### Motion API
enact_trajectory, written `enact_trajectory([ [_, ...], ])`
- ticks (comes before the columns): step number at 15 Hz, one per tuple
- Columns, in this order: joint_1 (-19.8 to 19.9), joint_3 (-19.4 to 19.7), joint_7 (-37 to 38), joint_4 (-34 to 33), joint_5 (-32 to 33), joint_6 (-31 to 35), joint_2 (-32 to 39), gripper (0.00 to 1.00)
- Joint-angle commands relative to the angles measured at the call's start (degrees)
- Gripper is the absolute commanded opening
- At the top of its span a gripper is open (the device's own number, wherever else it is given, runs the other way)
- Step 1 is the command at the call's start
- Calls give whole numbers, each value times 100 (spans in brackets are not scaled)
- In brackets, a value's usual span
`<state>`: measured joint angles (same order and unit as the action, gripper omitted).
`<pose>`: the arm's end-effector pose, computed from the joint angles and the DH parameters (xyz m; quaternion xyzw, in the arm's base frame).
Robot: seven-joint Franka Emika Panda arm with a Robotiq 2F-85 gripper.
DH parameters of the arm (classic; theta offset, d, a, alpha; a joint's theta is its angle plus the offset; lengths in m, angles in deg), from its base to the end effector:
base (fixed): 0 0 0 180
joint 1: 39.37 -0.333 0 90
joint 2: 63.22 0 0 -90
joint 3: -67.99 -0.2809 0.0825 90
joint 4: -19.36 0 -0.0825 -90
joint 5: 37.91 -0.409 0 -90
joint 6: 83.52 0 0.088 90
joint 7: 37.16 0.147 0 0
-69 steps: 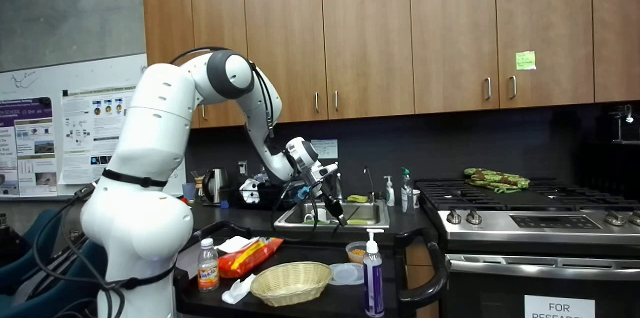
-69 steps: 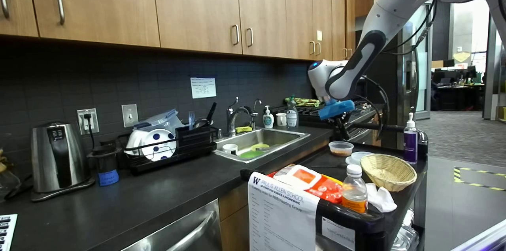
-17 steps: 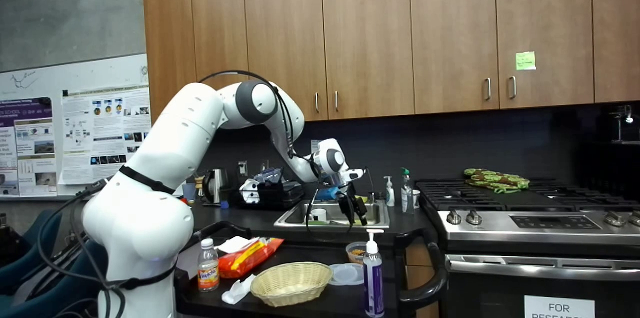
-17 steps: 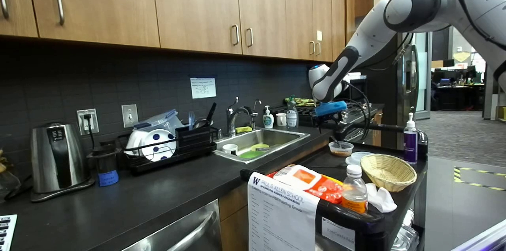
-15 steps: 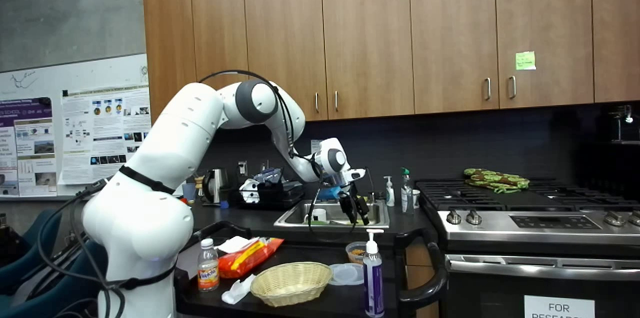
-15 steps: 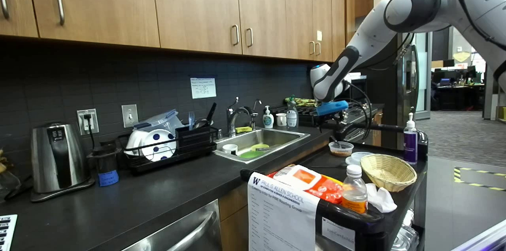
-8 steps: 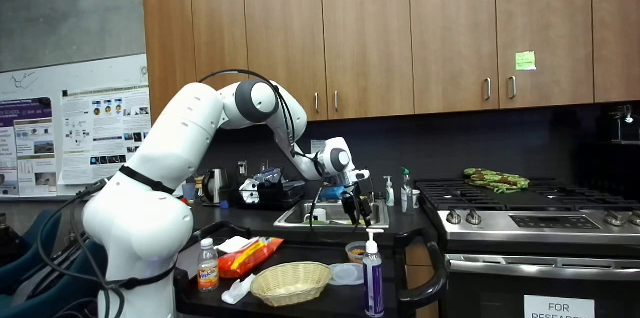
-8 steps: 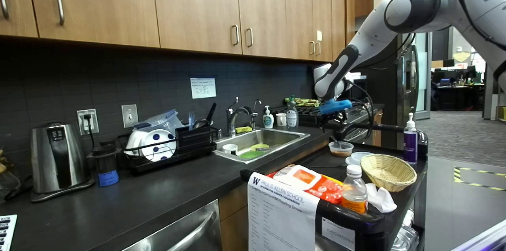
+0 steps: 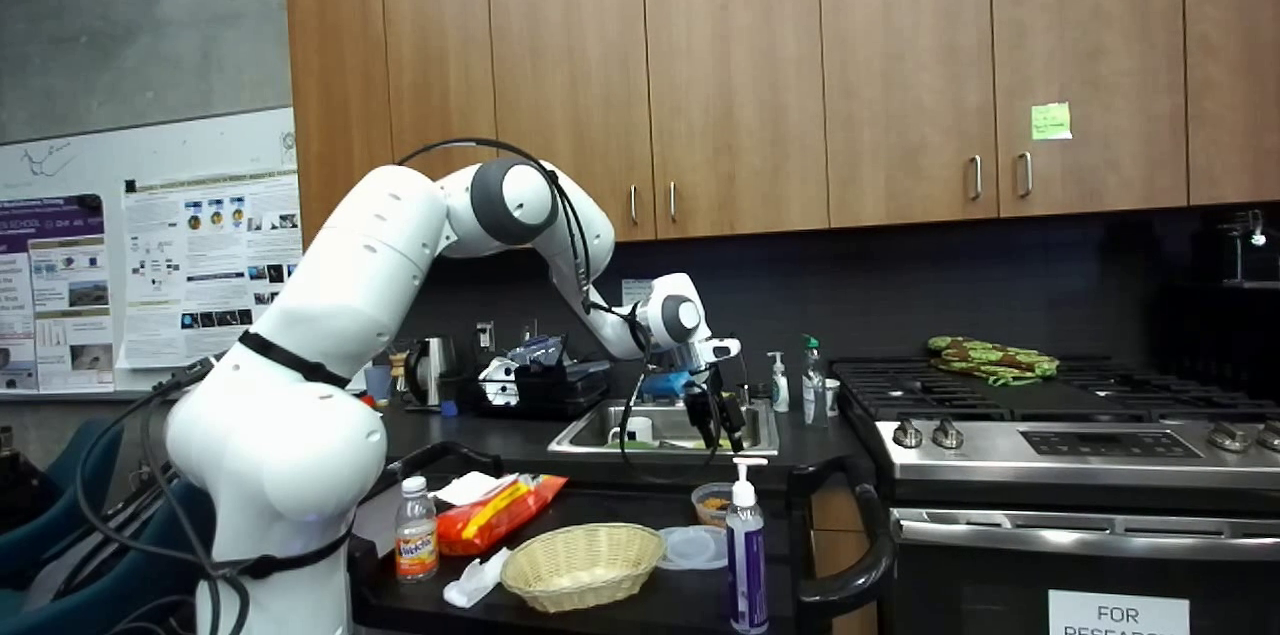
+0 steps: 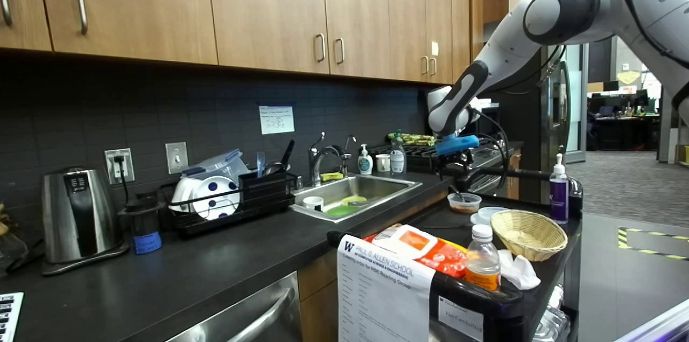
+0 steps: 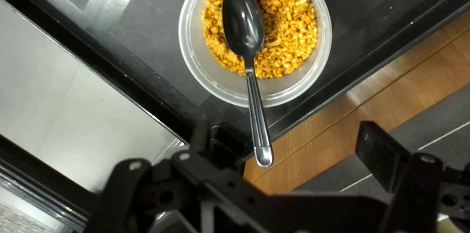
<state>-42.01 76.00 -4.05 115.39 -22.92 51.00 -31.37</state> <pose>0.6943 -0.0709 0.2116 0.9618 -0.2318 0.0883 0.1163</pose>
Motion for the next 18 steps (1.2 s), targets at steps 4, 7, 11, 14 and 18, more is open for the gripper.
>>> enact_trajectory([
  [4, -19, 117, -144, -188, -127, -7, 151, 100],
  [7, 13, 139, -232, -352, -139, 36, 250, 100],
  [11, 101, 80, -529, -531, -292, 74, 409, 100],
  [14, 149, 66, -758, -620, -449, 39, 545, 100],
  [18, 216, 59, -1016, -741, -620, 26, 745, 100],
])
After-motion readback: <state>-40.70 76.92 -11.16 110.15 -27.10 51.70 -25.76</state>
